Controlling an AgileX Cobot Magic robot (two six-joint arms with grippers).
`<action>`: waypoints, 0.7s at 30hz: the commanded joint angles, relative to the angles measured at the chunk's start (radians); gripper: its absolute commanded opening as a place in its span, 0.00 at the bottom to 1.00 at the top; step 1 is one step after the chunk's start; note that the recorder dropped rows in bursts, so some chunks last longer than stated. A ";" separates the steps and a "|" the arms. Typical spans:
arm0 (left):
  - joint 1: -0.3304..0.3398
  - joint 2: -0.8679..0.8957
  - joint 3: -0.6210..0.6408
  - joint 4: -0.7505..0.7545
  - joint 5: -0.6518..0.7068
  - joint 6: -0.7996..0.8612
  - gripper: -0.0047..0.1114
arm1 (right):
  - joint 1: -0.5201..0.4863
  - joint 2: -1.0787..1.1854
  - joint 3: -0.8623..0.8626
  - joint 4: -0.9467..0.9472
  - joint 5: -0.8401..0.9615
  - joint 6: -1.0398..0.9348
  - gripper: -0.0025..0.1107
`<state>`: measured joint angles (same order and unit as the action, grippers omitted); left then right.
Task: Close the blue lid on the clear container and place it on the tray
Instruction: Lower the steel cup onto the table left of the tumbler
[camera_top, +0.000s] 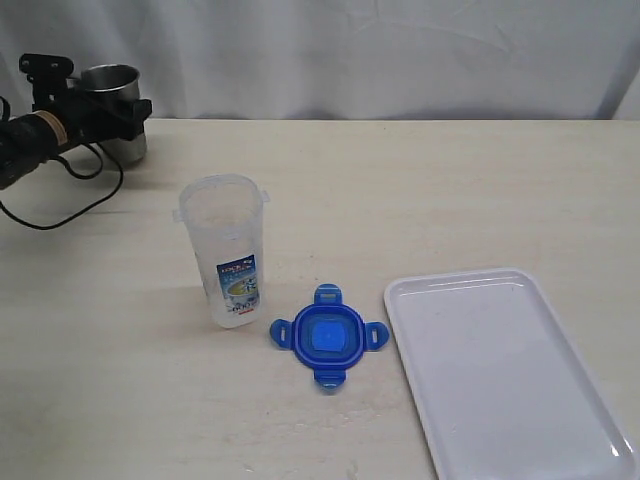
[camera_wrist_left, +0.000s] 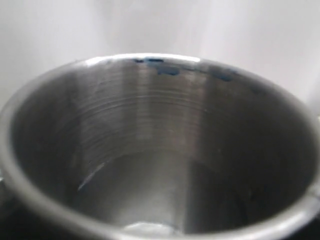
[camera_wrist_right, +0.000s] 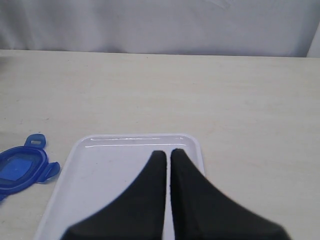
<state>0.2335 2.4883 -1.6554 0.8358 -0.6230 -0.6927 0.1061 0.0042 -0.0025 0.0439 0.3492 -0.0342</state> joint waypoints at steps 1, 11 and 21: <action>0.010 -0.043 -0.009 0.152 -0.023 -0.137 0.04 | 0.001 -0.004 0.003 0.005 -0.004 0.005 0.06; 0.010 -0.048 0.059 0.206 -0.300 -0.193 0.04 | 0.001 -0.004 0.003 0.005 -0.004 0.005 0.06; -0.030 -0.029 0.059 0.362 -0.266 -0.139 0.04 | 0.001 -0.004 0.003 0.005 -0.004 0.005 0.06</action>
<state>0.2181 2.4630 -1.5954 1.1924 -0.8578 -0.8504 0.1061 0.0042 -0.0025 0.0439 0.3492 -0.0342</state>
